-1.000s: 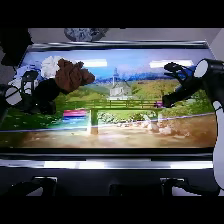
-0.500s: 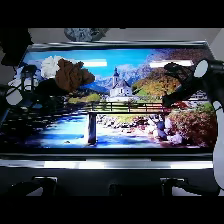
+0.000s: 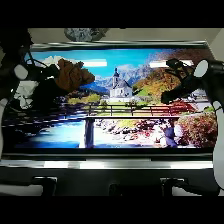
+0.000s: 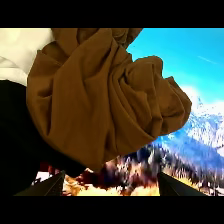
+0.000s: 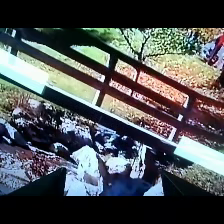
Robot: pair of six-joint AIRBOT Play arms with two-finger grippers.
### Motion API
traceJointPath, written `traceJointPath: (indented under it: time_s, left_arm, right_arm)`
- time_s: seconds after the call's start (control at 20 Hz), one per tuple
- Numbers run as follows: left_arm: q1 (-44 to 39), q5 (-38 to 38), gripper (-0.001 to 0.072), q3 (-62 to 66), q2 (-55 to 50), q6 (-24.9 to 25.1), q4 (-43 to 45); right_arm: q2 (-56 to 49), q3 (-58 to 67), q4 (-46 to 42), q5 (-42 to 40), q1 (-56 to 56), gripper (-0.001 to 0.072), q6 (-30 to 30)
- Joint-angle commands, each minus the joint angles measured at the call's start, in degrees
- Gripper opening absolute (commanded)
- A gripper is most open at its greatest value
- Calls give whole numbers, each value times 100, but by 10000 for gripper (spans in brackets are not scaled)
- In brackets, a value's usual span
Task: Fold the shirts.
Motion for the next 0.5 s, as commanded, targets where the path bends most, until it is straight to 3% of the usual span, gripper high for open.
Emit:
traceJointPath:
  time_s: [0.0,0.1,0.3,0.45]
  left_arm:
    - [354,-1303,700,2197,-2140,216,-927]
    - [330,-1263,701,2677,-2889,221,-1152]
    - [323,59,720,2039,-3141,592,-2092]
    - [306,175,720,2026,-3283,767,-2120]
  right_arm:
    - [-24,-2,319,-120,2,684,232]
    - [-59,-2,490,-131,2,684,229]
    - [-184,-2,581,-120,2,684,229]
    - [-299,-4,769,-118,2,684,227]
